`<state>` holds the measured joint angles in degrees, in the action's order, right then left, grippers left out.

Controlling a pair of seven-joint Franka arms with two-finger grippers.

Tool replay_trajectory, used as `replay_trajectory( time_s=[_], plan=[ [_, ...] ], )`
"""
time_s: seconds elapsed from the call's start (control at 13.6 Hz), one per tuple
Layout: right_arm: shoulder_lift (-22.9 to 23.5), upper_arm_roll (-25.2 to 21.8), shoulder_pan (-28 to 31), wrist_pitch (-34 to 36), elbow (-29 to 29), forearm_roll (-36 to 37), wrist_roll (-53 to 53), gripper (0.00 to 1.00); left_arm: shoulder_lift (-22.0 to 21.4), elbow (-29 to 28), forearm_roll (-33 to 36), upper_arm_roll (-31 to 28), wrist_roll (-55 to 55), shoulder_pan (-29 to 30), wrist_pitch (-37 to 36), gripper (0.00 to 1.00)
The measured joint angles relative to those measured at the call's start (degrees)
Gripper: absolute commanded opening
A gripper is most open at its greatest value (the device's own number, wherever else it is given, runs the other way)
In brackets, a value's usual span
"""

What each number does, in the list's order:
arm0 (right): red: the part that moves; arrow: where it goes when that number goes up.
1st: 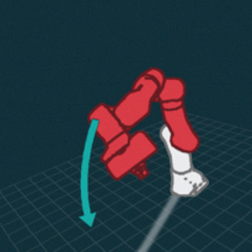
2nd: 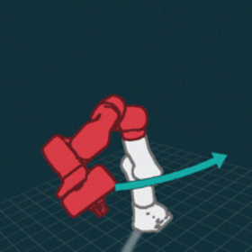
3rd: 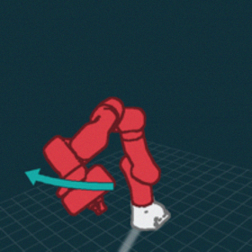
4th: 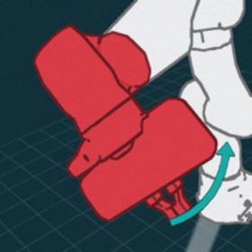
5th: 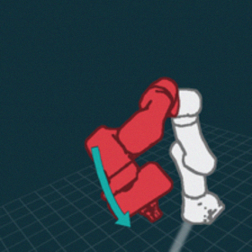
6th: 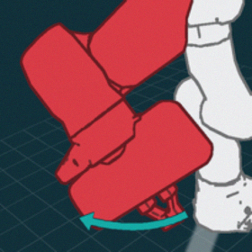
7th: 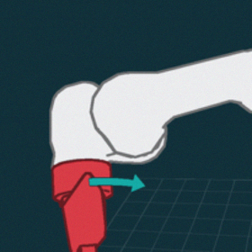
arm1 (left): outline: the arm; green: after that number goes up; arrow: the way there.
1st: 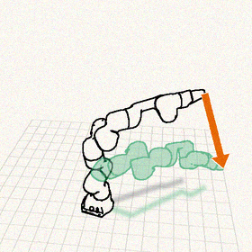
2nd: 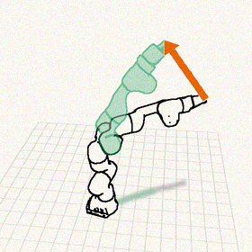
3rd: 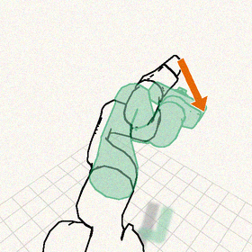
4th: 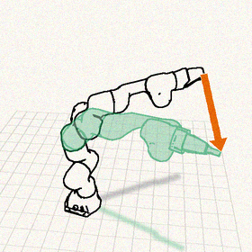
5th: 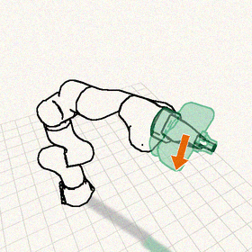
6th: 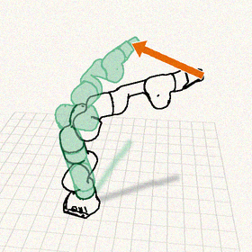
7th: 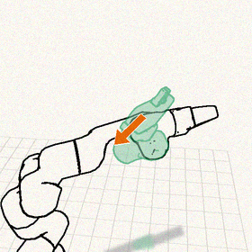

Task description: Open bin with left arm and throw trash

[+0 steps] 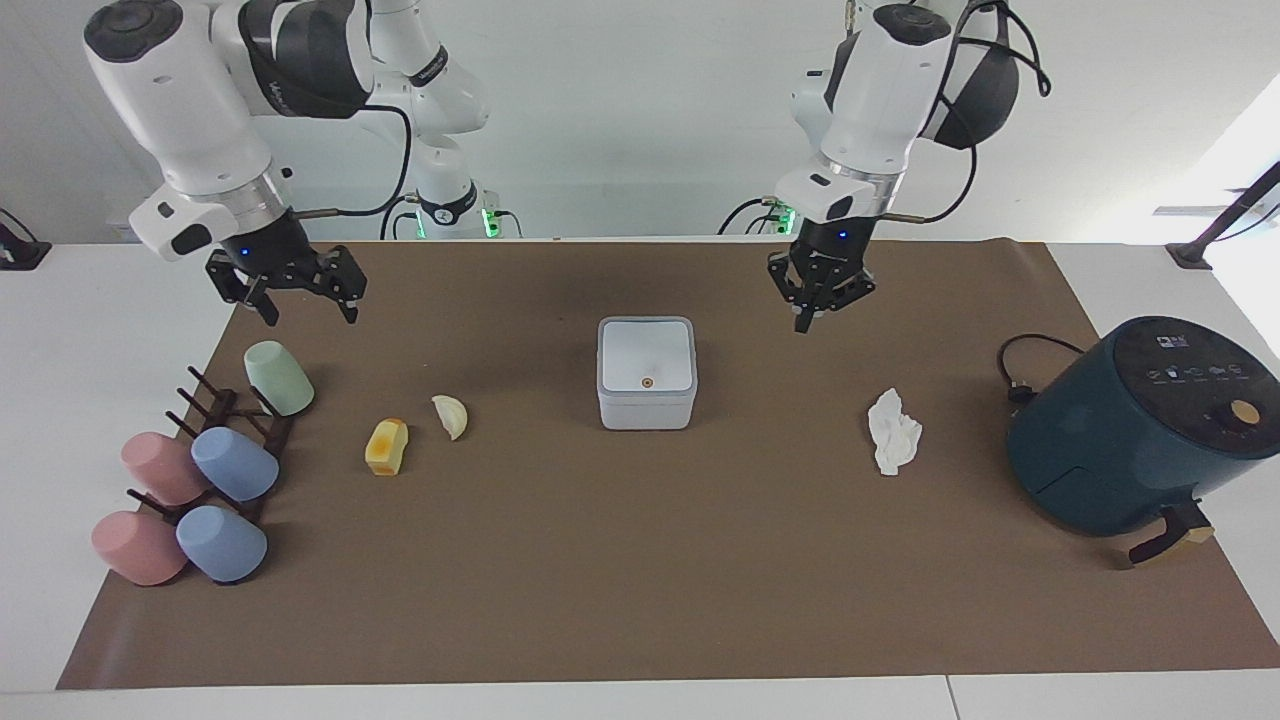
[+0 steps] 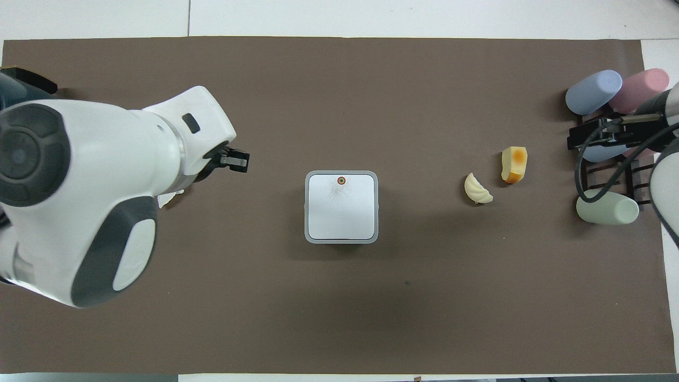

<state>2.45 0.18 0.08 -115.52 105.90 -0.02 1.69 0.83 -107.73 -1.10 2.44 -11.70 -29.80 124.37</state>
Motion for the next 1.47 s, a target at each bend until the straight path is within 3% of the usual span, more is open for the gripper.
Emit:
replay_trajectory(
  time_s=[0.44, 0.81, 0.88, 1.03, 1.1, 1.18, 1.47],
  plan=[
    [4.85, 0.03, -1.53, -22.52, 16.12, -0.55, -2.01, 1.00, 9.33, -0.21, 0.00, 0.00, -8.81, -7.31, 10.59, 0.00],
    [7.60, -0.29, -1.37, -25.64, 17.62, -0.72, -2.05, 0.95, 12.74, -0.18, 0.00, 0.02, -11.52, -9.79, 15.31, 0.00],
    [8.32, -0.35, -1.12, -26.47, 17.71, -0.72, -2.05, 0.89, 13.27, -0.16, 0.00, -0.01, -11.52, -9.79, 15.67, 0.00],
    [9.89, -0.54, -0.31, -27.26, 17.78, -0.72, -1.96, 0.58, 13.22, -0.15, 0.00, -0.03, -11.52, -9.82, 15.39, 0.00],
    [10.42, -0.58, 0.07, -27.42, 17.77, -0.72, -1.84, 0.34, 13.06, 0.02, 0.00, -0.04, -11.52, -9.85, 14.21, 0.00],
    [10.70, -0.58, 0.28, -27.43, 17.75, -0.72, -1.78, 0.00, 12.06, 0.30, 0.00, -0.11, -11.52, -9.86, 9.49, 0.00],
    [10.72, -0.32, 0.11, -25.35, 16.45, -0.71, 0.86, 0.00, 3.99, -0.09, 0.00, -1.24, -11.69, -8.22, -11.45, 0.00]
  ],
)
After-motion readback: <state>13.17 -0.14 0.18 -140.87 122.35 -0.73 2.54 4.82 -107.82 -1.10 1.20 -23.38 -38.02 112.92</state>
